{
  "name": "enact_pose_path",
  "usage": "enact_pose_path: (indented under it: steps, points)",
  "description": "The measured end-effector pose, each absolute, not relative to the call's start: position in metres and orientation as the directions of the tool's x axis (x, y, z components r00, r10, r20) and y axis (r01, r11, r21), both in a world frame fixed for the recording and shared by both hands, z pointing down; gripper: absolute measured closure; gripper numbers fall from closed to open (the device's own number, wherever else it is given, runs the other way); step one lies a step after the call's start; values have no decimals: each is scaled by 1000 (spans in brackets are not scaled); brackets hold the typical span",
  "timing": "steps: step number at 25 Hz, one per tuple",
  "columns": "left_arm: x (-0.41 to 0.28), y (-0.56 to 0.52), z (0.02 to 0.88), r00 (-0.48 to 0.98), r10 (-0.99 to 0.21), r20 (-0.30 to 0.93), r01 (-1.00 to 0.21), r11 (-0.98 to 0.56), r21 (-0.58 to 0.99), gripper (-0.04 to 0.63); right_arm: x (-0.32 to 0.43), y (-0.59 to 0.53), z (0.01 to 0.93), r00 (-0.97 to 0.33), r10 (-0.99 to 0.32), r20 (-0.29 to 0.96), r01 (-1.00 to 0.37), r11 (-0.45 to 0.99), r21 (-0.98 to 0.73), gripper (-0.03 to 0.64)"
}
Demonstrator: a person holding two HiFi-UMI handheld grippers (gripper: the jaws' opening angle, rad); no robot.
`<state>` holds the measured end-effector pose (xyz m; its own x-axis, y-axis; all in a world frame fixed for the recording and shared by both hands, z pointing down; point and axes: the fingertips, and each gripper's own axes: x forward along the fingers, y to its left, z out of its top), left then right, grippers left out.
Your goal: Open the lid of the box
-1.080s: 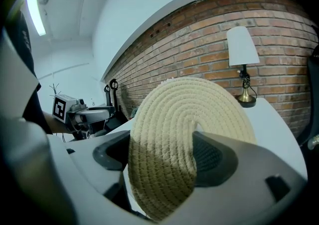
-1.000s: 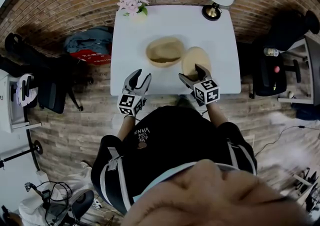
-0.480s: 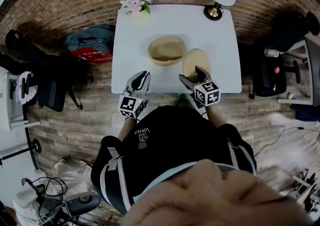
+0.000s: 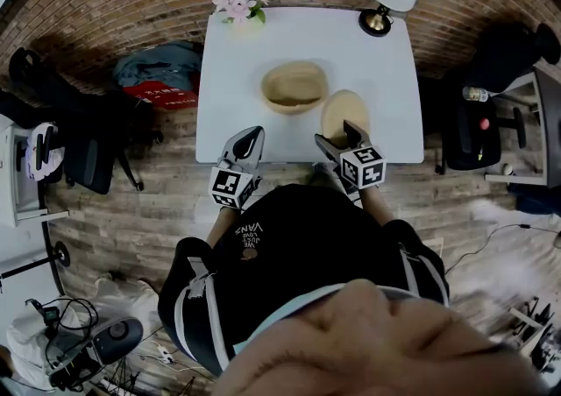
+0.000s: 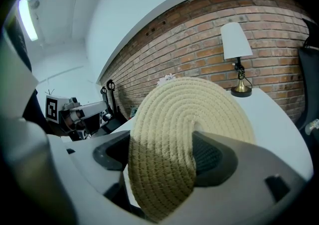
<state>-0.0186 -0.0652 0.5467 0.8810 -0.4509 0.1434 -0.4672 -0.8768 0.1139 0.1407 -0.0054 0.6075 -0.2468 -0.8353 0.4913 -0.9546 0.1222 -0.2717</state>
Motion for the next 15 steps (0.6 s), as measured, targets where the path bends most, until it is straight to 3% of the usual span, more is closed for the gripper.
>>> enact_pose_path:
  steps: [15]
  points:
    - [-24,-72,545,877,-461,140,-477,-871,117,583,136,-14,602,-259,-831,492,-955,145,-257,268]
